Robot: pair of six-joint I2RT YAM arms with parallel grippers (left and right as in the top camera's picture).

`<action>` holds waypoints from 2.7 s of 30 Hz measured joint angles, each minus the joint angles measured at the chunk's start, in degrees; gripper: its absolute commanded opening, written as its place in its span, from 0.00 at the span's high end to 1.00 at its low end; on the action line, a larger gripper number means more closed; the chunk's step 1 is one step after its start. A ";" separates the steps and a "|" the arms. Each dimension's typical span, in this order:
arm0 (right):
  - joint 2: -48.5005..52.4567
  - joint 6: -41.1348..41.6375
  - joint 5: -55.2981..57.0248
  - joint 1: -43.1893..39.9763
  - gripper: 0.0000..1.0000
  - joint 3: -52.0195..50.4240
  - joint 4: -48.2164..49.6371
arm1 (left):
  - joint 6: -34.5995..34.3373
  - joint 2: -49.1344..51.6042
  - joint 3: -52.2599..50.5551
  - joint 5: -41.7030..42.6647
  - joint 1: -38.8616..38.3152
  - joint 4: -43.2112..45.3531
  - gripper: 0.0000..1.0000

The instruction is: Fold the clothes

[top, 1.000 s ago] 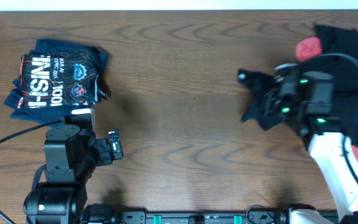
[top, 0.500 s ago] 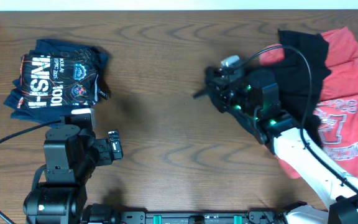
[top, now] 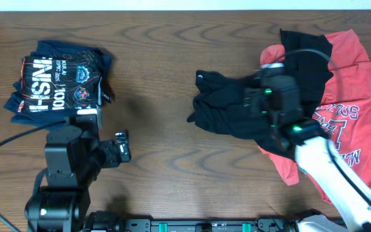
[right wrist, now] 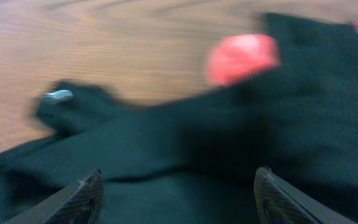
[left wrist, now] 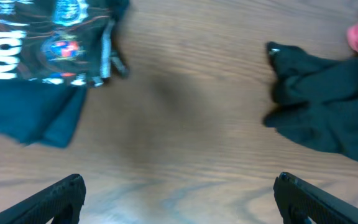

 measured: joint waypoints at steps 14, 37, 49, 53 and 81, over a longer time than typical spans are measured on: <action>-4.00 8.20 6.54 -24.59 0.23 0.22 -25.75 | -0.11 29.75 0.00 14.64 -7.91 17.57 0.02; -2.38 11.61 1.88 -30.01 0.40 0.22 -27.56 | -0.85 58.58 0.11 9.53 -25.53 45.53 0.94; 6.88 11.61 1.99 -30.38 0.42 0.22 -24.15 | -0.85 37.79 0.11 7.17 -14.78 40.98 0.94; 6.93 11.19 1.77 -30.99 0.54 0.22 -23.08 | -0.85 35.95 0.11 5.44 -11.37 40.13 0.94; 24.83 2.62 -17.38 -32.44 0.96 2.47 -5.73 | -1.29 35.93 0.11 3.58 -9.49 35.54 0.94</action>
